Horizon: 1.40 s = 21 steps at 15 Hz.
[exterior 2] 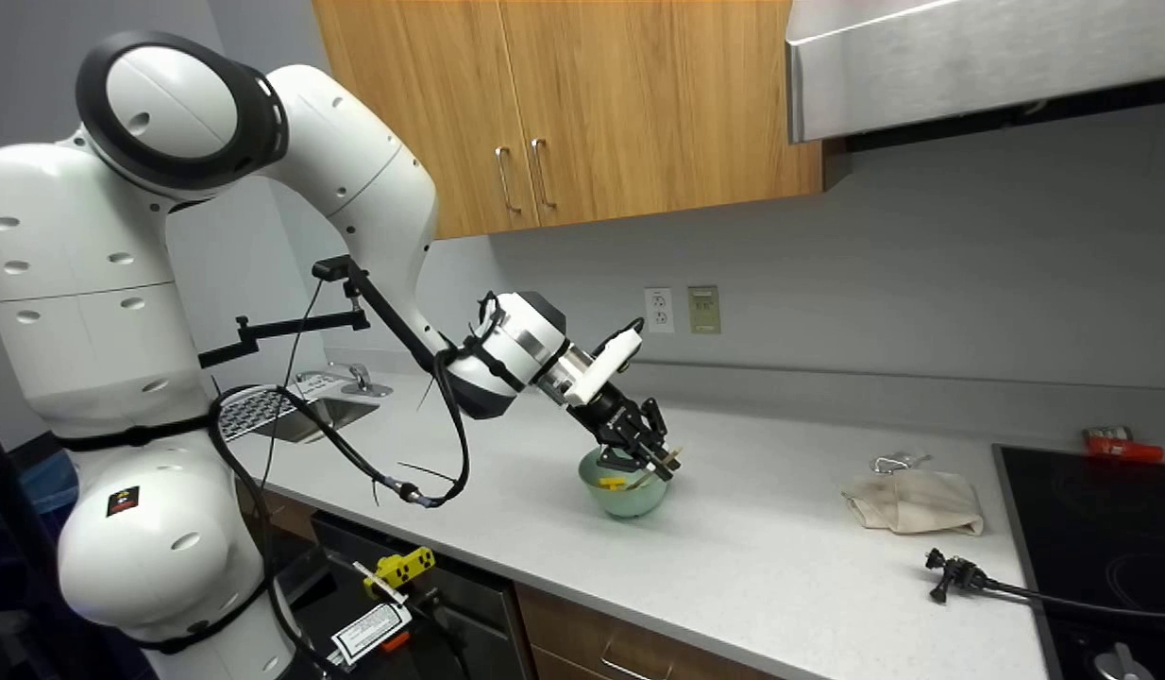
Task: Stir the contents in the green bowl
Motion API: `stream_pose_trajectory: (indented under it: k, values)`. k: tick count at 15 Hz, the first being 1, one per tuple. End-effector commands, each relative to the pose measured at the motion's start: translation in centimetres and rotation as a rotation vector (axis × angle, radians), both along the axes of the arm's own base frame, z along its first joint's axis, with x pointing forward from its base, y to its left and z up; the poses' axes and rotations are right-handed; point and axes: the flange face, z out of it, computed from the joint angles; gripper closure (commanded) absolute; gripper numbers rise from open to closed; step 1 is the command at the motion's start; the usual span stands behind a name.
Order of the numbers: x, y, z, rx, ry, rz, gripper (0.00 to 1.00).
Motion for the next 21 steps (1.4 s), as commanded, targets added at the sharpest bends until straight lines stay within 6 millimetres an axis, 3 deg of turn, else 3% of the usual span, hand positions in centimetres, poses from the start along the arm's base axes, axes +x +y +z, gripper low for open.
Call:
stream_pose_trajectory:
  k: [1,8,14,21]
  values:
    - [0.7,0.3,1.4,0.051,0.034,-0.008,0.96]
    - [2.1,0.4,3.3,0.124,0.027,-0.074,0.96]
    - [3.0,-0.2,4.4,0.079,-0.062,-0.020,0.96]
    - [1.9,-0.7,3.0,-0.022,-0.068,0.084,0.96]
